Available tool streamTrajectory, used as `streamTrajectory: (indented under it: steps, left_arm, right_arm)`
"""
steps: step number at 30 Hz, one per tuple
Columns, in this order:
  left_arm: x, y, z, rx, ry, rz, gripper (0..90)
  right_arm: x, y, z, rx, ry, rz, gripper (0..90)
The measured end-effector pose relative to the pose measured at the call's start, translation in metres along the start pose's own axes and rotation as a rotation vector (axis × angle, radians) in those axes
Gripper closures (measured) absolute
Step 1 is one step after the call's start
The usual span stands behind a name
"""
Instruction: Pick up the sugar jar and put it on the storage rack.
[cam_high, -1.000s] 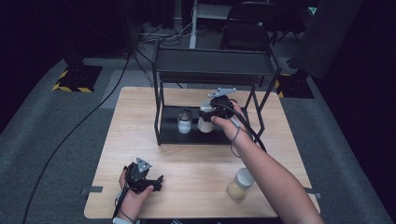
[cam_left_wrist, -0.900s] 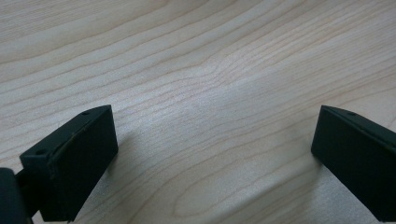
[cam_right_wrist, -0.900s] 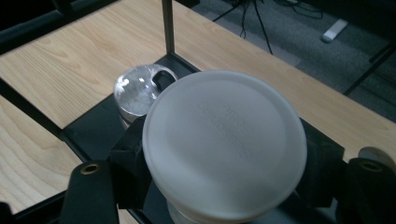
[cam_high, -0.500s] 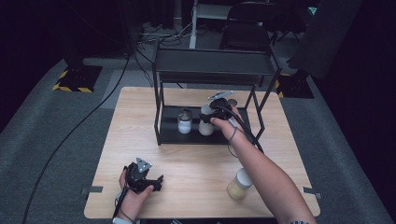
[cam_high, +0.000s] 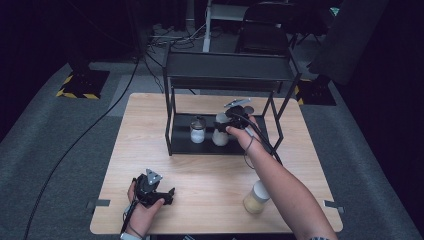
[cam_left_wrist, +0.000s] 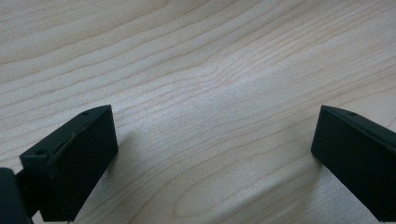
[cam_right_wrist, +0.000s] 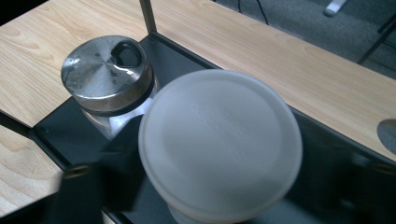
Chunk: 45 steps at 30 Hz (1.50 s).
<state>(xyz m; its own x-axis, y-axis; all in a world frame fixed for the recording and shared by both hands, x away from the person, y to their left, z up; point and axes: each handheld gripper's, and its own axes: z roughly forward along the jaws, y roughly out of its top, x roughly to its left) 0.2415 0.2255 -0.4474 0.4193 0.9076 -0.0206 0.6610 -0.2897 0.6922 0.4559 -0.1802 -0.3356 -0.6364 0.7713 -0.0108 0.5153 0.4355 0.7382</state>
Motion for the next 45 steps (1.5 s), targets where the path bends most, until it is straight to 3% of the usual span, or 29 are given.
streamTrajectory:
  steps: [4,9,24,37,45]
  left_arm:
    - [0.0,0.0,0.0,0.0,0.0,0.0,0.5]
    - [0.0,0.0,0.0,0.0,0.001,0.0,0.4]
    - [-0.001,0.0,0.0,0.002,0.003,0.0,0.4]
    - [-0.002,0.0,0.0,0.002,0.006,-0.003,0.4]
    - [-0.002,0.0,0.0,0.002,0.006,-0.003,0.4]
  right_arm:
    - [0.0,-0.001,-0.006,-0.011,-0.007,-0.014,14.1]
    - [0.0,-0.006,-0.025,-0.045,-0.023,-0.005,6.8]
    - [-0.005,-0.045,-0.108,-0.135,-0.048,0.016,6.8]
    - [-0.001,-0.077,-0.154,-0.181,-0.041,0.007,7.3]
    - [0.012,-0.095,-0.176,-0.212,-0.045,0.008,7.2]
